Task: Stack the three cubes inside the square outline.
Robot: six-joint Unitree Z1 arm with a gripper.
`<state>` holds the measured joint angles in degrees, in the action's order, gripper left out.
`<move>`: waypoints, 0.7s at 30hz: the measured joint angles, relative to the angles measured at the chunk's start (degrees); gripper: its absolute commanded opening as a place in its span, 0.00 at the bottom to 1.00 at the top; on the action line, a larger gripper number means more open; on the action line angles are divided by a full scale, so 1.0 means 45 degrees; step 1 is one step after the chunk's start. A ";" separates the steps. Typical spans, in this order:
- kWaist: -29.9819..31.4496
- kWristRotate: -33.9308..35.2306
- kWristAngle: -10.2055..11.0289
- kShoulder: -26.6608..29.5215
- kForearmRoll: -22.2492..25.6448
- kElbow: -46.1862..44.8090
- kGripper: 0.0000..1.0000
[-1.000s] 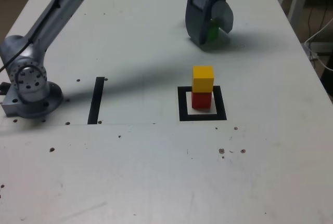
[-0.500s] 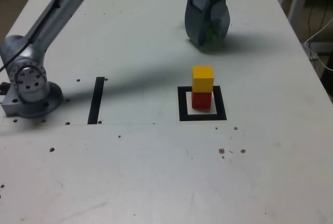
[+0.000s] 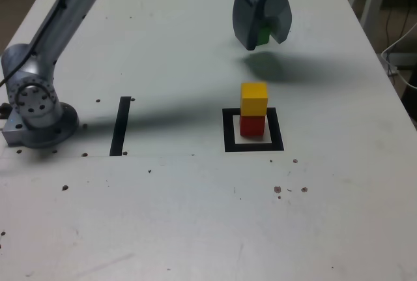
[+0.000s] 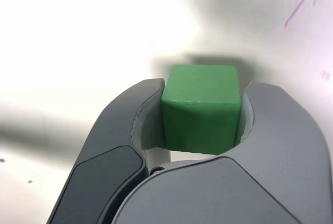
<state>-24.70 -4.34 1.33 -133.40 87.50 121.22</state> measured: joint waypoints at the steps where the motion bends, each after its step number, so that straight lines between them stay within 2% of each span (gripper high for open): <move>1: 0.0126 -0.0002 0.0001 0.0187 0.0036 -0.0115 0.31; 14: 0.2050 -0.0007 -0.0675 0.2391 0.0498 -0.1616 0.31; 21: 0.3313 0.0131 -0.0842 0.3099 0.0552 -0.2397 0.31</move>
<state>-9.79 -3.75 -2.46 -119.45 89.99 110.43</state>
